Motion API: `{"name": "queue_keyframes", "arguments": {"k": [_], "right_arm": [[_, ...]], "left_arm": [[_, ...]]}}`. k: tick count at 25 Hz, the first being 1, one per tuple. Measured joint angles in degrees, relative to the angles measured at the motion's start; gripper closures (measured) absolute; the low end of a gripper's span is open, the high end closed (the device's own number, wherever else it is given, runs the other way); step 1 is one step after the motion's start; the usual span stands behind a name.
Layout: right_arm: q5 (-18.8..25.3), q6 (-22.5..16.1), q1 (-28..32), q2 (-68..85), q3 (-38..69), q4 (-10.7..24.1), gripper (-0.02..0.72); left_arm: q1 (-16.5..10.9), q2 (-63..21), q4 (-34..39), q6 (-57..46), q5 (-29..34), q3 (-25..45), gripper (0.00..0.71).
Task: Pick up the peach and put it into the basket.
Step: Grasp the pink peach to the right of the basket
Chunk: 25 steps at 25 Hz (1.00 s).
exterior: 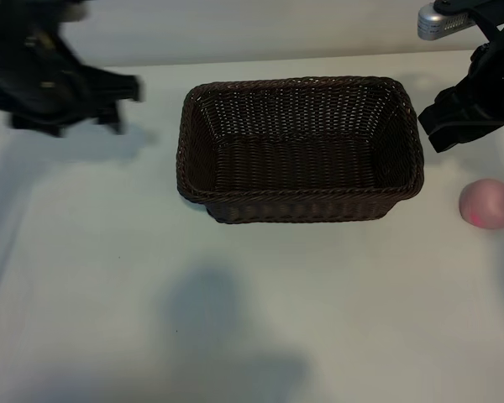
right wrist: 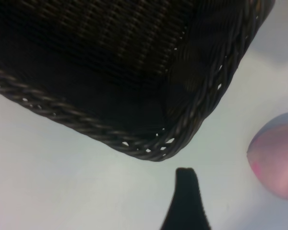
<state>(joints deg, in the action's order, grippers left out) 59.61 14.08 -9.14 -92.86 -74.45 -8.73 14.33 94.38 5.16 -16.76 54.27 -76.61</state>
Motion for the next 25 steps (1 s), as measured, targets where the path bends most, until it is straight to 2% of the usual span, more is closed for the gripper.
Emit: {"name": "queue_keyframes", "arguments": {"k": [4,13,21,25], "right_arm": [[0.04,0.00,0.00,0.00,0.00,0.00,0.165],[0.04,0.00,0.00,0.00,0.00,0.00,0.165],[0.31,0.00,0.00,0.00,0.00,0.00,0.165],[0.47,0.00,0.00,0.00,0.00,0.00,0.165]], "left_arm": [[-3.69,-5.52,5.78,0.91,5.03,0.00,0.084],[-13.49,-19.08,5.15,8.64,10.77,0.00,0.110],[-14.36,-40.55,1.38,16.37,12.67,0.37,0.116],[-14.36,-55.39,-0.53,18.93,12.71,6.08,0.116]]}}
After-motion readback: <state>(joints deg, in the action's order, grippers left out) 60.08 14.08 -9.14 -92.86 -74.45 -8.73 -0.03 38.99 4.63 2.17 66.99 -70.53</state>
